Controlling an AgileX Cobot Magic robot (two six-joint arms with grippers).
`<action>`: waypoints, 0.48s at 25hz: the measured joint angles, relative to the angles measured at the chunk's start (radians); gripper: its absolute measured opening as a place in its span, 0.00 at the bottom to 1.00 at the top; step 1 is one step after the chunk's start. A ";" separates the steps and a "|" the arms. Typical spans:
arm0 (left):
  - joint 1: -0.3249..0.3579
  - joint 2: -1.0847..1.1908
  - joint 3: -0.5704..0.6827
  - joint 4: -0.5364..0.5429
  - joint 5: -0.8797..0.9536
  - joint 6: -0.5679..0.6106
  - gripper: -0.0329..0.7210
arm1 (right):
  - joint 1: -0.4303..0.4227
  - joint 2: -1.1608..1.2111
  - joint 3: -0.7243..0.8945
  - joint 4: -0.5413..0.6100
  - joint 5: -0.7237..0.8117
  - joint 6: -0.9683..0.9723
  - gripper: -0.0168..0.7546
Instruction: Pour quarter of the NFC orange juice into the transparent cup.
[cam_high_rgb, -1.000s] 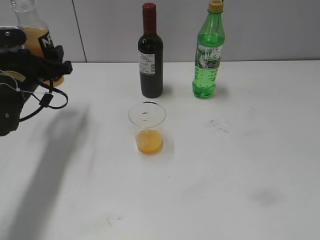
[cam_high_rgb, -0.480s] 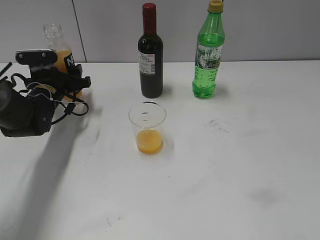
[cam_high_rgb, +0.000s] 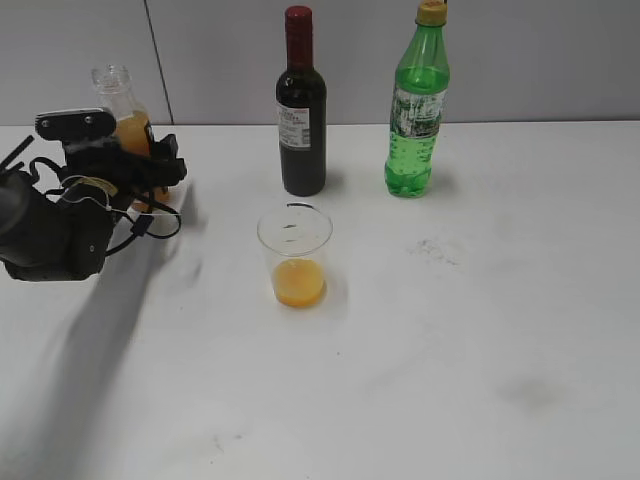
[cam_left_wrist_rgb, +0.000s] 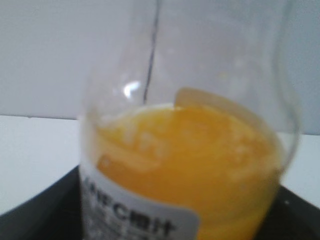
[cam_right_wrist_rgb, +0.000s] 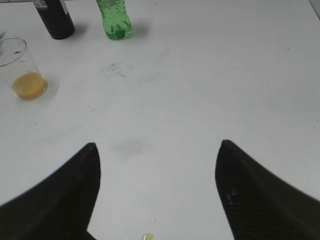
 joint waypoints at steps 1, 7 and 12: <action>0.000 -0.003 0.003 0.010 0.001 -0.001 0.93 | 0.000 0.000 0.000 0.000 0.000 0.000 0.74; 0.000 -0.098 0.111 0.041 0.074 -0.002 0.96 | 0.000 0.000 0.000 0.000 0.000 0.000 0.74; 0.000 -0.268 0.298 0.052 0.094 -0.003 0.95 | 0.000 0.000 0.000 0.000 0.000 0.000 0.74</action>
